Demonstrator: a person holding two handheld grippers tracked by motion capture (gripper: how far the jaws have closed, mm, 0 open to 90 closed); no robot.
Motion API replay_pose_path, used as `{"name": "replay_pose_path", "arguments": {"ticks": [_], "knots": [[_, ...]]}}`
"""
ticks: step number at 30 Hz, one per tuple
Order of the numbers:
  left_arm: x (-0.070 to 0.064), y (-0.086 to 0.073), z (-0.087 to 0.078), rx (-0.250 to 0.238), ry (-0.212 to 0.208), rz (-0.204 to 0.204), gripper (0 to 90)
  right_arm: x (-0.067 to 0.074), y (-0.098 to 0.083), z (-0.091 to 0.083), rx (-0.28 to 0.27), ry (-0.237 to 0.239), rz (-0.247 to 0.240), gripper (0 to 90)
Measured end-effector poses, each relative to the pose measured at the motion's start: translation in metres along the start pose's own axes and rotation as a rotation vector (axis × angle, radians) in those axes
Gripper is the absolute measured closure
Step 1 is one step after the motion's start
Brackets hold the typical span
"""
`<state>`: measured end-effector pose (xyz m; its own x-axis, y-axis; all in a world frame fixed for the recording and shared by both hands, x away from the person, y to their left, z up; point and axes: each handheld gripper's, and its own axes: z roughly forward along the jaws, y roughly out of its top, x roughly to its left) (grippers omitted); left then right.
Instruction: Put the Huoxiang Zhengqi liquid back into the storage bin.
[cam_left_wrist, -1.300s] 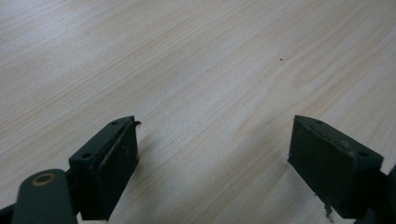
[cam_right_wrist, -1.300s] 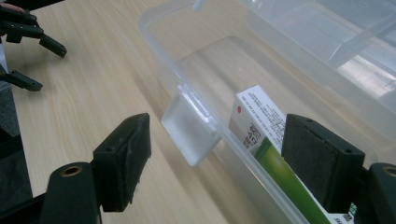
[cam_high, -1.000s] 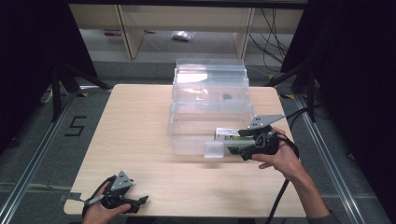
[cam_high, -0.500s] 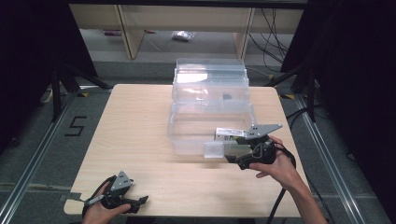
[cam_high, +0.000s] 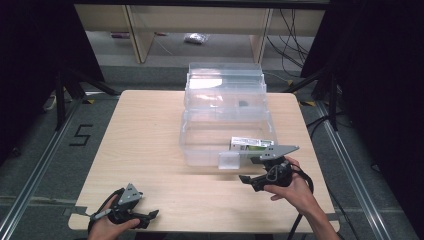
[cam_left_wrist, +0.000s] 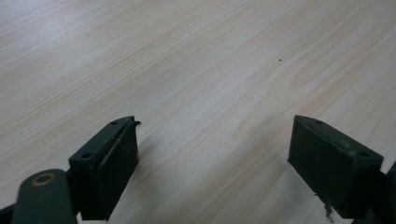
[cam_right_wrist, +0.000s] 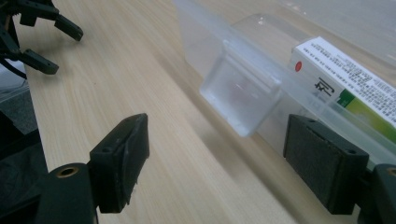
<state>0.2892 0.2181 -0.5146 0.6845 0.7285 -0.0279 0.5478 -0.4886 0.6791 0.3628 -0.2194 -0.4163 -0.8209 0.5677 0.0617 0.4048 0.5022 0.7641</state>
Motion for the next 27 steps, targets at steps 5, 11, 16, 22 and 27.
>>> {"name": "replay_pose_path", "arguments": {"ticks": [5,11,16,22,27], "knots": [[0.000,0.000,0.000,-0.006,0.000,0.001,15.3,0.001,-0.007,0.004,0.006,0.005,0.000,23.6],[-0.001,0.000,0.000,-0.008,-0.001,-0.002,15.4,0.003,-0.017,0.007,-0.012,0.005,0.036,23.6],[-0.001,0.000,0.000,-0.018,0.001,-0.008,15.4,0.004,-0.027,0.012,0.014,-0.003,0.031,23.6],[0.000,0.000,-0.001,-0.010,0.000,-0.002,15.4,0.009,-0.038,0.020,0.068,0.007,0.045,23.7],[0.000,0.000,-0.001,-0.014,0.001,-0.002,15.4,0.012,-0.050,0.024,0.117,0.002,0.061,23.6]]}}
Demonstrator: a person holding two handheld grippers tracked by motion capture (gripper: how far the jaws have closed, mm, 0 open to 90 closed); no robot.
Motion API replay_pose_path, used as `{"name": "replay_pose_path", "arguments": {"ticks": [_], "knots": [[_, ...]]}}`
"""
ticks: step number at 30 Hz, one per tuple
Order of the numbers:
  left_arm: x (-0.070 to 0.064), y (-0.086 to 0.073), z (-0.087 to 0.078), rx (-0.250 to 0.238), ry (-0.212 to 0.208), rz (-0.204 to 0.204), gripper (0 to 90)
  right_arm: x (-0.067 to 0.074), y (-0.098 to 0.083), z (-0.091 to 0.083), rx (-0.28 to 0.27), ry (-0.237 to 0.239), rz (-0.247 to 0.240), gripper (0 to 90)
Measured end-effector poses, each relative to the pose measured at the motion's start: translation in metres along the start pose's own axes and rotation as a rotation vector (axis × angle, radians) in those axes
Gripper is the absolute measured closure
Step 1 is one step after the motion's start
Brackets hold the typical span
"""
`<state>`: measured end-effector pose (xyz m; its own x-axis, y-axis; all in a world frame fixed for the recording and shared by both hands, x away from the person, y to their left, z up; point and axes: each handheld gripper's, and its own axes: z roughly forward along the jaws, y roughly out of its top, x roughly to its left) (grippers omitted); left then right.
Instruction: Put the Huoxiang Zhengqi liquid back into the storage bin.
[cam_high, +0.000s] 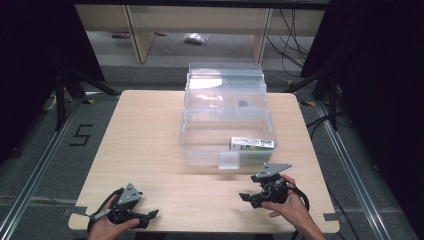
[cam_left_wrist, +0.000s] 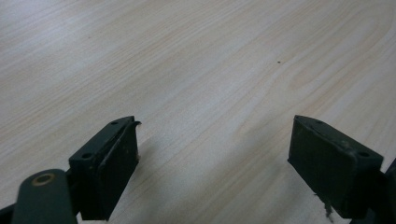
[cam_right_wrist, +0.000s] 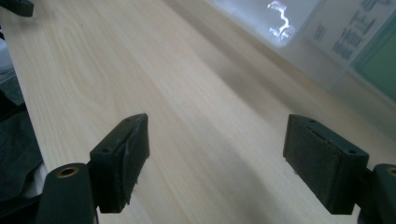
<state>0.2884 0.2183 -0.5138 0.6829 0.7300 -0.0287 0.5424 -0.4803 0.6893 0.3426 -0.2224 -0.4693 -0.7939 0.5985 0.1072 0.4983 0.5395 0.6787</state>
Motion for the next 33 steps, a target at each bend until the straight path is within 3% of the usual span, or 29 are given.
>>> {"name": "replay_pose_path", "arguments": {"ticks": [1,2,7,9,10,13,15,16,17,19,20,21,24,27,28,31,33], "knots": [[0.000,0.000,0.000,0.004,0.005,0.005,15.4,0.000,-0.002,0.001,0.004,0.002,-0.004,23.5],[-0.001,0.000,0.001,-0.013,0.007,-0.021,15.4,0.001,-0.005,0.002,0.008,0.010,0.007,23.4],[-0.001,0.000,0.001,-0.015,0.008,-0.019,15.4,0.005,-0.015,0.005,0.039,0.013,0.053,22.6],[-0.001,0.000,0.000,-0.007,0.001,-0.009,15.4,0.004,-0.018,0.007,0.022,0.009,0.027,22.0],[-0.001,0.000,0.001,-0.014,0.006,-0.016,15.4,0.005,-0.019,0.005,0.048,0.013,0.041,21.1],[-0.001,0.000,0.001,-0.015,0.003,-0.017,15.4,0.004,-0.022,0.005,0.047,-0.005,0.040,20.3],[0.000,0.000,0.000,0.000,0.006,0.003,15.4,0.006,-0.024,0.006,0.043,0.000,0.051,19.2],[-0.002,0.000,0.001,-0.013,0.004,-0.014,15.4,0.006,-0.024,0.005,0.056,0.005,0.043,18.9],[0.001,0.000,-0.001,0.017,0.006,0.027,15.4,0.006,-0.025,0.005,0.061,-0.007,0.042,18.6],[0.000,0.000,-0.001,0.001,0.002,0.002,15.3,0.007,-0.026,0.005,0.069,-0.001,0.038,18.3],[0.001,0.000,-0.001,0.017,0.007,0.017,15.3,0.007,-0.027,0.004,0.073,-0.003,0.029,18.2],[-0.001,0.000,0.001,-0.013,0.008,-0.018,15.4,0.008,-0.028,0.005,0.057,-0.009,0.032,17.9],[-0.002,0.000,0.001,-0.023,0.003,-0.016,15.4,0.010,-0.030,0.004,0.091,-0.012,0.040,17.7],[-0.002,0.000,0.001,-0.019,0.004,-0.017,15.4,0.011,-0.032,0.006,0.077,-0.003,0.033,17.8],[-0.002,0.000,0.001,-0.018,0.004,-0.017,15.4,0.013,-0.032,0.004,0.097,-0.003,0.063,17.7],[-0.002,0.000,0.001,-0.017,0.004,-0.017,15.4,0.010,-0.033,0.005,0.077,-0.028,0.002,17.8],[-0.002,0.000,0.001,-0.013,0.004,-0.014,15.3,0.010,-0.034,0.005,0.073,-0.025,-0.007,17.8]]}}
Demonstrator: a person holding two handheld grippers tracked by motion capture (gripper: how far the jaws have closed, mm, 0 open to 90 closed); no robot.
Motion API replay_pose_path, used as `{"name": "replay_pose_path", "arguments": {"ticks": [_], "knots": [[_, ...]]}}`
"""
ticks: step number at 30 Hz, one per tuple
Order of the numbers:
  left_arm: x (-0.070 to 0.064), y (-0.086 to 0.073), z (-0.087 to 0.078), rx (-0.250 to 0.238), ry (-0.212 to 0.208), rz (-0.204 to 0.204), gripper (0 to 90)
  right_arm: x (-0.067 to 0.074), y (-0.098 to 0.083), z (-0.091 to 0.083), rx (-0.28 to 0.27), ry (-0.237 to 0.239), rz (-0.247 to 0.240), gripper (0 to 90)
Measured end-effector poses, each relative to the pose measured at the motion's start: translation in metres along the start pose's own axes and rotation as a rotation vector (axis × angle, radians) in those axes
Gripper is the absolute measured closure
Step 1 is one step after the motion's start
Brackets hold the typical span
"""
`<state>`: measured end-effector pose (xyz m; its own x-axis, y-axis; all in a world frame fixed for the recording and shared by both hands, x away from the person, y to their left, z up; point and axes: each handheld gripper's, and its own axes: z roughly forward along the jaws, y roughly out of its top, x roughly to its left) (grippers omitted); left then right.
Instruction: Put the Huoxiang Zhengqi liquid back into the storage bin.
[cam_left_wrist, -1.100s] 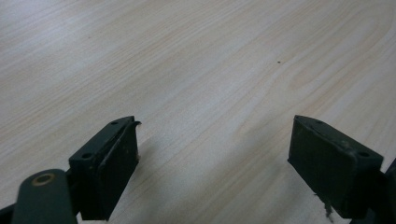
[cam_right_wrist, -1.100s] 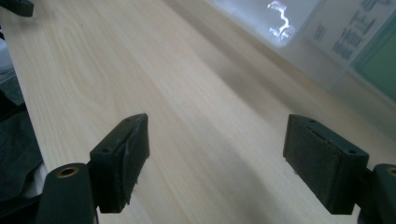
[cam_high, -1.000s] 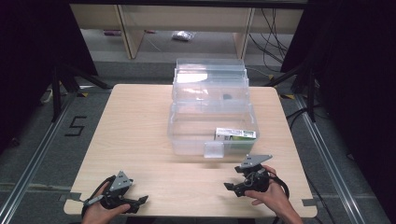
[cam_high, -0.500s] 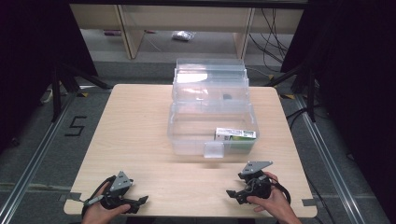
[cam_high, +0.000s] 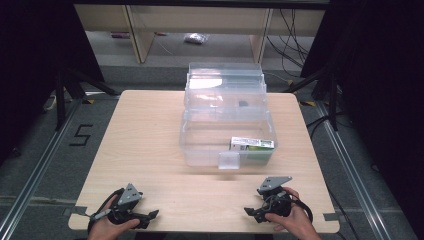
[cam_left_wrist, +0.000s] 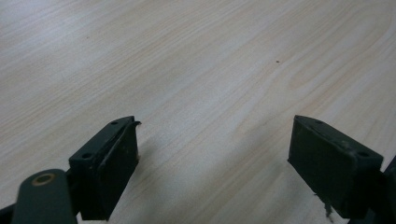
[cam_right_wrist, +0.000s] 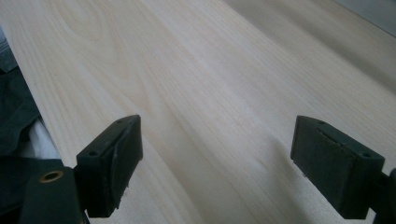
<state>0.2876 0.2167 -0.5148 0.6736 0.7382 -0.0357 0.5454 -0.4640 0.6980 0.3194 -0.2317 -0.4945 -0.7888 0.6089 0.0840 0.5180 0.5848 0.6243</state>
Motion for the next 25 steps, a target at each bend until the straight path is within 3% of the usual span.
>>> {"name": "replay_pose_path", "arguments": {"ticks": [1,2,7,10,11,14,16,17,18,20,22,23,25], "knots": [[0.0009,0.0001,-0.0010,0.009,0.002,0.012,15.4,0.0018,0.0001,-0.0016,0.021,0.014,0.025,17.8],[-0.0001,0.0000,0.0000,-0.005,0.002,-0.004,15.4,0.0028,0.0004,-0.0025,0.032,0.021,0.037,17.9],[0.0004,0.0001,-0.0001,-0.002,0.003,-0.001,15.4,0.0021,-0.0001,-0.0031,0.016,0.007,0.014,17.9],[-0.0002,0.0000,-0.0001,-0.004,-0.004,-0.002,15.4,0.0032,0.0001,-0.0038,0.028,0.001,0.030,17.9],[0.0030,0.0006,-0.0025,0.031,0.001,0.040,15.4,0.0027,0.0003,-0.0039,0.026,0.004,0.021,17.9],[0.0002,0.0000,0.0000,-0.003,0.002,-0.002,15.4,0.0019,-0.0001,-0.0027,0.005,0.001,0.014,17.9],[-0.0001,0.0001,0.0001,-0.006,-0.002,-0.003,15.4,0.0009,-0.0003,-0.0016,-0.001,-0.009,-0.001,17.9],[0.0016,0.0004,-0.0011,0.013,0.001,0.020,15.4,0.0018,0.0001,-0.0024,0.005,-0.002,0.014,17.9],[0.0003,0.0003,0.0001,-0.004,0.003,-0.002,15.4,0.0019,0.0001,-0.0023,0.007,-0.003,0.013,18.0],[-0.0002,0.0002,-0.0001,-0.004,-0.003,-0.002,15.4,0.0017,0.0003,-0.0037,0.022,-0.004,0.005,18.0],[0.0019,0.0008,-0.0018,0.024,0.003,0.026,15.4,0.0016,0.0000,-0.0030,0.008,-0.002,0.008,18.0],[0.0010,0.0007,-0.0007,0.009,0.004,0.008,15.4,0.0007,-0.0003,-0.0025,-0.001,-0.026,-0.011,18.0],[0.0001,0.0004,-0.0001,-0.003,0.005,-0.005,15.4,0.0005,0.0003,-0.0036,0.012,-0.011,0.002,18.0]]}}
